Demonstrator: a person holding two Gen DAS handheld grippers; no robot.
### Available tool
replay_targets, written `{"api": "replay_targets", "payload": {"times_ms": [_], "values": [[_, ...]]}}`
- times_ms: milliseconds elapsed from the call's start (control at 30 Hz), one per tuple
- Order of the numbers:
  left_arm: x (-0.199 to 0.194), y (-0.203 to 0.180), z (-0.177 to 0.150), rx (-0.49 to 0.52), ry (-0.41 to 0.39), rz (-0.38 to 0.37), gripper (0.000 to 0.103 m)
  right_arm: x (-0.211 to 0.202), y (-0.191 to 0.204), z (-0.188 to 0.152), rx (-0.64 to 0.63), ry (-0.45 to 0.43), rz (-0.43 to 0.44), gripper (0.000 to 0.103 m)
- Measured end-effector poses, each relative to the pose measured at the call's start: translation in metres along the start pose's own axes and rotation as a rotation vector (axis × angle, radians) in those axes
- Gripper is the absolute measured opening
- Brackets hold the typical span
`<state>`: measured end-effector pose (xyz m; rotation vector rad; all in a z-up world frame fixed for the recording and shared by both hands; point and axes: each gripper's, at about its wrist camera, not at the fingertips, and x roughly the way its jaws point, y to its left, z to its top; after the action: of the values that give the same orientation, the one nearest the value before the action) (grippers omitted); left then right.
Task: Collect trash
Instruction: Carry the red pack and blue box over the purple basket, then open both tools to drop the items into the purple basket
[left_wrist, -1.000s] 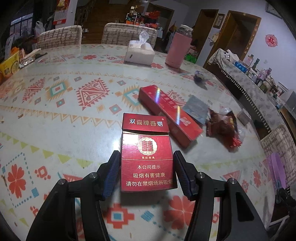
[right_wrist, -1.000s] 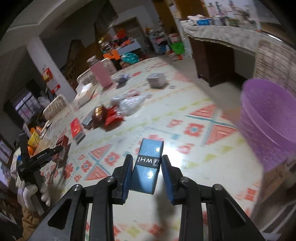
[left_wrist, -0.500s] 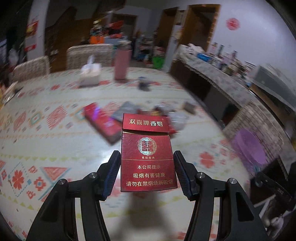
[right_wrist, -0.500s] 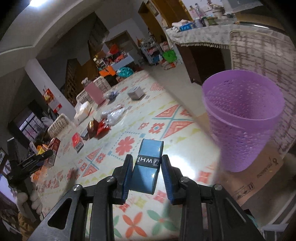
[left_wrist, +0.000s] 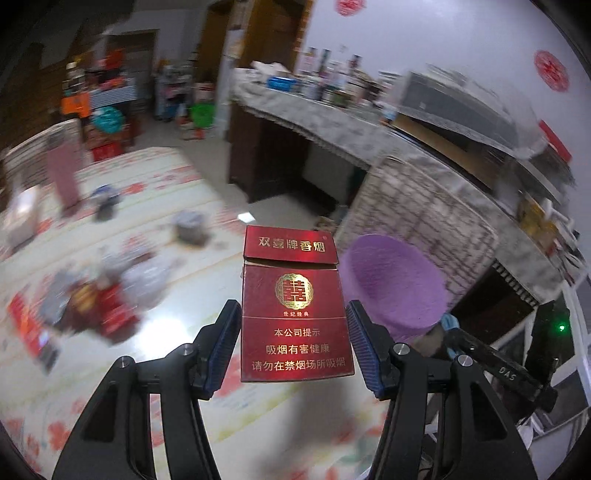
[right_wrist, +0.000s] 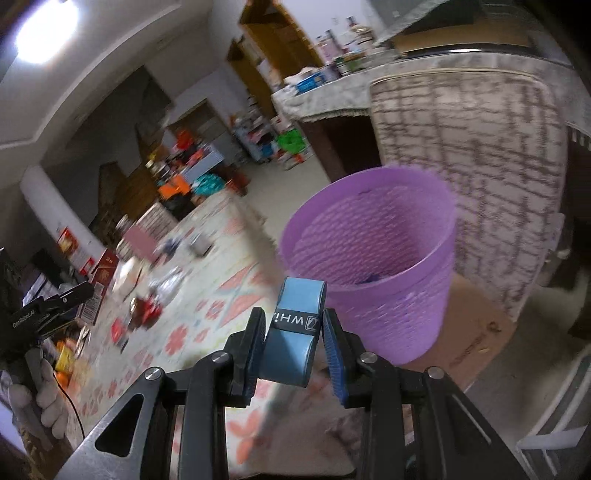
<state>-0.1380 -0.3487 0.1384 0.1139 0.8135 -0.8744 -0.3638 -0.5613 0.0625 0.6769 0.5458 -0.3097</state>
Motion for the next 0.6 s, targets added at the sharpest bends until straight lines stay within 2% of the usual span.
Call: {"api": "replay_targets", "payload": {"times_ms": [200, 367, 500, 533, 567, 600], "values": [[0.064, -0.054, 0.034, 0.035, 0.079, -0.126, 0.057, 0.005, -0.028, 0.038, 0.030, -0.031, -0.052, 0.034], [0.113, -0.083, 0.052, 0.044, 0.143, -0.179, 0.058, 0.018, -0.045, 0.060, 0.039, -0.037, -0.082, 0.034], [0.137, -0.101, 0.060, 0.057, 0.164, -0.187, 0.058, 0.036, -0.052, 0.076, 0.040, -0.045, -0.097, 0.036], [0.141, -0.104, 0.061, 0.059, 0.167, -0.176, 0.059, 0.039, -0.054, 0.080, 0.042, -0.049, -0.102, 0.041], [0.143, -0.106, 0.060, 0.061, 0.172, -0.168, 0.061, 0.041, -0.056, 0.082, 0.047, -0.051, -0.107, 0.054], [0.143, -0.106, 0.059, 0.060, 0.172, -0.166, 0.064, 0.043, -0.059, 0.084, 0.055, -0.055, -0.112, 0.060]]}}
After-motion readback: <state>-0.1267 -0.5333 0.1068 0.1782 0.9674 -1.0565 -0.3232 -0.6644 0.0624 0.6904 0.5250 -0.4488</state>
